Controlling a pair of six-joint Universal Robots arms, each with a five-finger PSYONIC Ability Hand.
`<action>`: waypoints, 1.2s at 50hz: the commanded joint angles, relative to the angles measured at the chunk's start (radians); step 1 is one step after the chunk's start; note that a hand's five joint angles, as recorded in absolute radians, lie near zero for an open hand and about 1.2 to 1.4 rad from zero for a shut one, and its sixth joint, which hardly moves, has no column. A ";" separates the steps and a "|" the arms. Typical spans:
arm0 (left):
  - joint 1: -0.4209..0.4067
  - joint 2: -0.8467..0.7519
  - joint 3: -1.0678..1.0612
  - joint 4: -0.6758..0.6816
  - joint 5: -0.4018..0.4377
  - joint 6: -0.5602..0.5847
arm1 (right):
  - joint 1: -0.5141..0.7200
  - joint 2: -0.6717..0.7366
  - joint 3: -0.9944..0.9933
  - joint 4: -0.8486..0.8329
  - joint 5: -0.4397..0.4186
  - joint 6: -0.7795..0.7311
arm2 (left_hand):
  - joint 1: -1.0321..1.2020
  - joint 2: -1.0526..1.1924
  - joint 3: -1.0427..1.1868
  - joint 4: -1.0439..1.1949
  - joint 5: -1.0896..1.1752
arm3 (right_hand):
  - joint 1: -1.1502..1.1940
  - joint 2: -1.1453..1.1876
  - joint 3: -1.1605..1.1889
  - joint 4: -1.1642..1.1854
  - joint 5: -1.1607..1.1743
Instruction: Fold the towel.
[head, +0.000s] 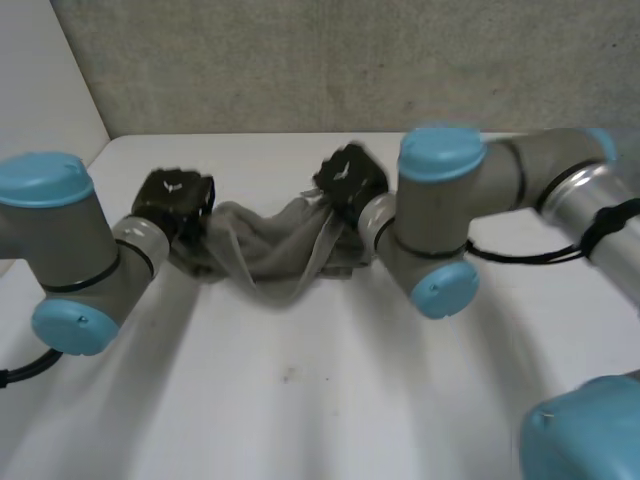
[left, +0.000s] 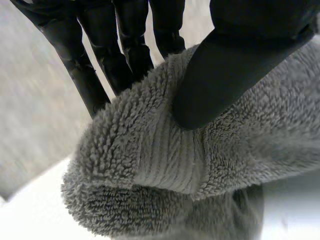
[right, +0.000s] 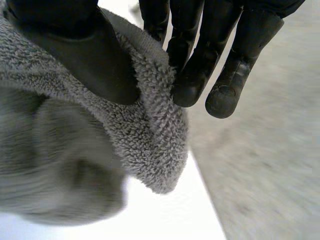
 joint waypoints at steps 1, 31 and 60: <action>-0.049 0.205 -0.115 0.077 0.000 -0.095 | -0.036 -0.311 0.253 0.039 0.066 0.095 | 0.229 0.197 0.199 0.199 0.223 | 0.097 0.094 0.067 0.062 0.080; -0.055 0.127 -0.238 0.080 -0.001 -0.203 | -0.061 -0.438 0.626 0.361 -0.205 0.369 | -0.231 -0.263 -0.261 -0.262 -0.237 | -0.755 -0.759 -0.786 -0.791 -0.772; 0.075 0.374 -0.414 0.069 0.291 -0.048 | -0.315 -0.634 0.745 0.456 -0.363 0.115 | -0.792 -0.824 -0.822 -0.822 -0.798 | -0.918 -0.921 -0.948 -0.953 -0.934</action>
